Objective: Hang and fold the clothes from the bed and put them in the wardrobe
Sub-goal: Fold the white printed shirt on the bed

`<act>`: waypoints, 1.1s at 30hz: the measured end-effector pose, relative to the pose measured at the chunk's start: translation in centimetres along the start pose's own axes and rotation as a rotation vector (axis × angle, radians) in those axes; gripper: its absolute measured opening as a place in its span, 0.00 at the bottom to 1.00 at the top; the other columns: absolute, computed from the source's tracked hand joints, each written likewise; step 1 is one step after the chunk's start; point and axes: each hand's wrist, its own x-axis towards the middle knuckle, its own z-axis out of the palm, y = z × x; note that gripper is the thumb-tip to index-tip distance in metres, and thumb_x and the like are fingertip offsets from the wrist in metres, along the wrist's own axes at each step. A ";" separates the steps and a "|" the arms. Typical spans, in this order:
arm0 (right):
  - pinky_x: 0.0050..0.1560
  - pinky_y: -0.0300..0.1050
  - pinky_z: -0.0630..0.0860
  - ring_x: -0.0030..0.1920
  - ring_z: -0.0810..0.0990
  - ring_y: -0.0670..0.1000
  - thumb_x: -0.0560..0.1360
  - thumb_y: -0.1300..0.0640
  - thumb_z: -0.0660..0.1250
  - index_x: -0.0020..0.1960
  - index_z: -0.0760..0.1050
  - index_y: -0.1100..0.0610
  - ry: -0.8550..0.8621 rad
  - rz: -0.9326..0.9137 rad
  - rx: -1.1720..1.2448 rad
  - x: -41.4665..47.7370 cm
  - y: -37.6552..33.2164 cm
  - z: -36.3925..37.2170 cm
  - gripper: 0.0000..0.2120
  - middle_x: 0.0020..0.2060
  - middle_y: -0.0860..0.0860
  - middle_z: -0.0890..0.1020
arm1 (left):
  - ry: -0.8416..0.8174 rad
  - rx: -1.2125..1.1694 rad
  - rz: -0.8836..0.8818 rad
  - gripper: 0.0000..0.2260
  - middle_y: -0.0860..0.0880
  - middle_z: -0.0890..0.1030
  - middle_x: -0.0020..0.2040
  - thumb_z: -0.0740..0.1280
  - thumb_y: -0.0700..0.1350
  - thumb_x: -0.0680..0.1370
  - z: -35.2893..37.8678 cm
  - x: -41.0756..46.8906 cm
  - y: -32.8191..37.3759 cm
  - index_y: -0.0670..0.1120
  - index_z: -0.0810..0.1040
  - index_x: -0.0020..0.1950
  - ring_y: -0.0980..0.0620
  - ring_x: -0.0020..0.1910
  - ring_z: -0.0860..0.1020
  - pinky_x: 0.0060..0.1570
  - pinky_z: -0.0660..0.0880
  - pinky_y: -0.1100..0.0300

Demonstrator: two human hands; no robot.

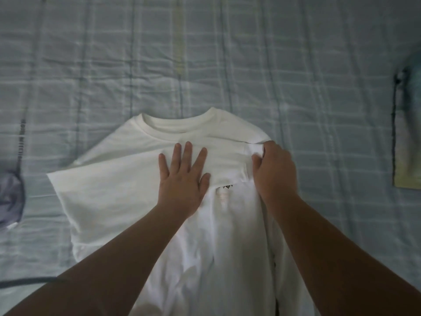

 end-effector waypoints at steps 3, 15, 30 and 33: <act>0.45 0.52 0.69 0.47 0.76 0.59 0.77 0.52 0.65 0.53 0.72 0.56 0.019 -0.009 -0.015 -0.4 0.5 0.2 0.09 0.45 0.54 0.78 | -0.013 0.002 0.002 0.28 0.45 0.51 0.82 0.44 0.60 0.82 -0.1 -0.3 0.2 0.54 0.50 0.81 0.42 0.80 0.46 0.75 0.45 0.34; 0.63 0.54 0.71 0.59 0.76 0.60 0.71 0.68 0.69 0.64 0.74 0.61 -0.010 0.267 0.401 -18.2 8.7 -3.2 0.21 0.57 0.57 0.78 | -0.051 -0.098 0.300 0.28 0.44 0.52 0.82 0.45 0.58 0.82 -2.6 -6.6 7.4 0.52 0.51 0.82 0.42 0.81 0.46 0.77 0.47 0.39; 0.58 0.51 0.75 0.58 0.77 0.54 0.77 0.43 0.62 0.64 0.68 0.50 -0.603 0.708 0.299 -34.7 14.7 -3.8 0.19 0.59 0.49 0.76 | -0.164 -0.246 0.858 0.22 0.40 0.73 0.71 0.57 0.41 0.73 0.3 -15.8 18.2 0.43 0.78 0.64 0.37 0.75 0.64 0.74 0.62 0.45; 0.55 0.47 0.72 0.63 0.75 0.56 0.80 0.47 0.61 0.70 0.68 0.53 -0.629 0.689 0.404 -34.4 16.0 -4.3 0.21 0.66 0.52 0.75 | -0.266 -0.222 0.961 0.25 0.43 0.75 0.69 0.60 0.37 0.70 1.3 -15.3 20.2 0.46 0.76 0.68 0.40 0.71 0.69 0.71 0.67 0.45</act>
